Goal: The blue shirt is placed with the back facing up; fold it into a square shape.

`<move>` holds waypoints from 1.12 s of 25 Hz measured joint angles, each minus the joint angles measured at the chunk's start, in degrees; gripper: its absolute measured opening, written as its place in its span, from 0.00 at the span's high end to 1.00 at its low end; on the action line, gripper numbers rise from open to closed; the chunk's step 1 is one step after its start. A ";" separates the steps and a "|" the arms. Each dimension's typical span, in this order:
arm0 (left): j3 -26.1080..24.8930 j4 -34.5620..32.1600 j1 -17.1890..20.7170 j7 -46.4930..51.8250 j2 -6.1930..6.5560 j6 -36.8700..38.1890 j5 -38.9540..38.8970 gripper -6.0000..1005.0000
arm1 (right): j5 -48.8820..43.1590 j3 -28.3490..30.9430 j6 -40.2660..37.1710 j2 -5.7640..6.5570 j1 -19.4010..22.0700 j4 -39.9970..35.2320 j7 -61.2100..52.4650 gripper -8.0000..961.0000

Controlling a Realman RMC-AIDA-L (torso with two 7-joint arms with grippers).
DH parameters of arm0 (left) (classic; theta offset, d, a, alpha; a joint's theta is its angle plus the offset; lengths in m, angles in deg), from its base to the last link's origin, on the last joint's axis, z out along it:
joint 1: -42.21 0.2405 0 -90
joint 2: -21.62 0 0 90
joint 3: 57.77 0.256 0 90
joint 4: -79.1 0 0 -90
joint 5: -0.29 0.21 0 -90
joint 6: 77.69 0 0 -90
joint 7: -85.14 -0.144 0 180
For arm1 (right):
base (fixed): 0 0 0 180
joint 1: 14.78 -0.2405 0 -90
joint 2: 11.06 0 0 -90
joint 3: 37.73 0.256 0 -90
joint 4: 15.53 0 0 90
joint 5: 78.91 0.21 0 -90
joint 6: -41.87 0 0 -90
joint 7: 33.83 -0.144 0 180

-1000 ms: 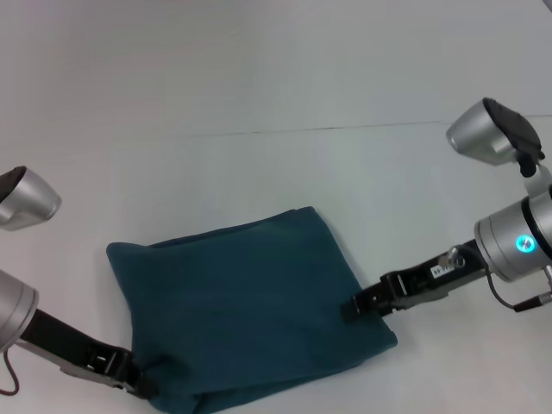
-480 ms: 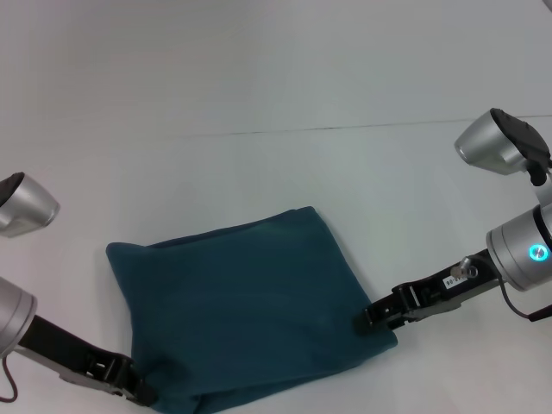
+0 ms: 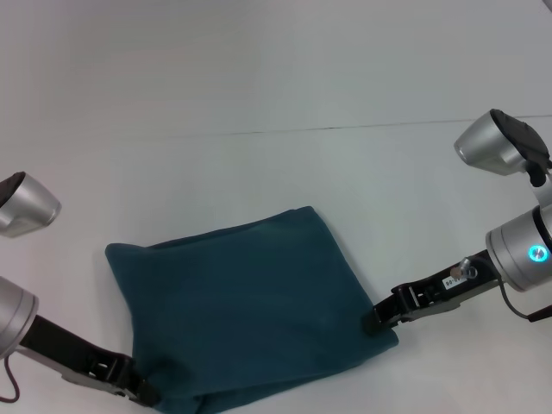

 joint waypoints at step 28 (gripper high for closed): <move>-0.71 0.10 0.47 0.08 0.24 3.22 0.28 0.97 | -1.70 0.02 1.39 0.57 -0.04 -0.01 -1.58 0.99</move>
